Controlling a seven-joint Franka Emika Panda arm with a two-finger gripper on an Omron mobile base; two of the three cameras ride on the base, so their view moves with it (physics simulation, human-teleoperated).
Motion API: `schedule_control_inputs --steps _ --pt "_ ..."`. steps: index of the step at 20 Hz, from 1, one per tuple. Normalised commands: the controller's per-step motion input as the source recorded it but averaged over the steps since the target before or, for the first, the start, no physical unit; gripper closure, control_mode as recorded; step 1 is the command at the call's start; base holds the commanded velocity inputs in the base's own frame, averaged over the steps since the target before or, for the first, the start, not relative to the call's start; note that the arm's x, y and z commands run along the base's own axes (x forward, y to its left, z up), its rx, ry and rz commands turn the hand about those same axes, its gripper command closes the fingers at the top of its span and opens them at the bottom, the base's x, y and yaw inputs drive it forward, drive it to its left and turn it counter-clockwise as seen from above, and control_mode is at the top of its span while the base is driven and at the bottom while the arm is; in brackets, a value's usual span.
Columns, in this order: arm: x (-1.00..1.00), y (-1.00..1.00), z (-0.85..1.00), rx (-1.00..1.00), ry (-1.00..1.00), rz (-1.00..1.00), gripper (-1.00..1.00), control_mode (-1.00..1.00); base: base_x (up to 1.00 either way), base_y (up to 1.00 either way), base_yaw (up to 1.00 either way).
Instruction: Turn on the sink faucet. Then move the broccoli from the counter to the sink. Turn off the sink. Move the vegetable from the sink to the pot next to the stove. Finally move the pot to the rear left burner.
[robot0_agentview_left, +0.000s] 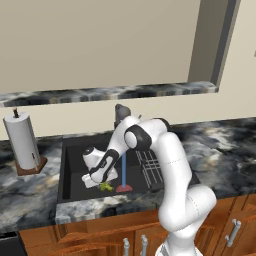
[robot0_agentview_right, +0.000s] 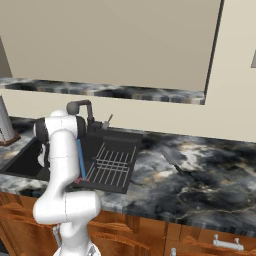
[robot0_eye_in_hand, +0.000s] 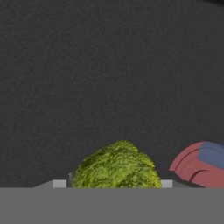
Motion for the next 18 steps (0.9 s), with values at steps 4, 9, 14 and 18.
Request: schedule_control_inputs --steps 4,9,14,18 --pt "0.0 0.0 -0.13 0.0 0.0 0.0 1.0 -1.0 0.0 0.0 0.0" --pt "0.01 0.0 -0.11 0.0 0.0 0.0 -1.0 -1.0 0.0 0.0 0.0" --pt "0.0 0.0 -0.01 0.0 0.0 0.0 -1.0 -1.0 0.0 0.0 0.0" --pt "-0.03 0.0 0.02 0.0 -0.02 0.0 -1.0 -1.0 0.0 0.0 0.0"
